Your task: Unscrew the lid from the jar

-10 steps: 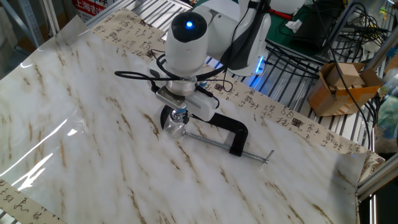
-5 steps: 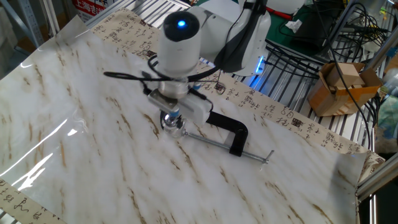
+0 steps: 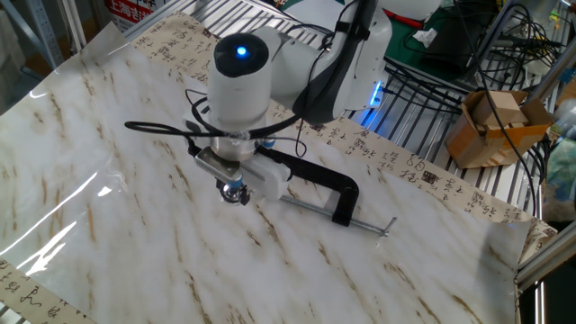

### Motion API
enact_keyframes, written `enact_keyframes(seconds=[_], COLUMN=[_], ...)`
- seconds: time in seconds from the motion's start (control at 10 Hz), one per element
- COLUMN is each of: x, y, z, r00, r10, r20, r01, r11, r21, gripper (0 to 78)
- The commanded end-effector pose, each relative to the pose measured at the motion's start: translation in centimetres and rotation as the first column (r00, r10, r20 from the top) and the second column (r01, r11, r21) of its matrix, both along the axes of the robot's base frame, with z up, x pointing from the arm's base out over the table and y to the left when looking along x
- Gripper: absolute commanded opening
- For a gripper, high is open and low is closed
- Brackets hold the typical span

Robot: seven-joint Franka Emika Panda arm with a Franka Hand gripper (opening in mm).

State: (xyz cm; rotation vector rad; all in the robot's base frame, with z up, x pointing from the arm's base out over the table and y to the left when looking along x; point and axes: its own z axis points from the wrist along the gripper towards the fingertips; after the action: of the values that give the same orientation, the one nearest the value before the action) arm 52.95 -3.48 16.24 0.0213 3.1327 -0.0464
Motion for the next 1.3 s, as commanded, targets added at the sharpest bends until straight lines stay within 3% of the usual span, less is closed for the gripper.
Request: enact_keyframes(seconds=[0.1,0.2,0.3,1.3], x=[0.35,0.45,0.46,0.57], y=[0.08,0.19,0.2,0.32], z=[-0.36,-0.69,-0.71,-1.07], r00=[1.0,1.0,1.0,1.0], r10=[-0.023,-0.025,-0.024,-0.028], r20=[0.01,0.009,0.009,0.007], r01=[0.023,0.025,0.025,0.028], r11=[1.0,1.0,1.0,1.0], r21=[-0.007,-0.007,-0.007,-0.006], gripper=[1.1,1.1,77.4,77.4])
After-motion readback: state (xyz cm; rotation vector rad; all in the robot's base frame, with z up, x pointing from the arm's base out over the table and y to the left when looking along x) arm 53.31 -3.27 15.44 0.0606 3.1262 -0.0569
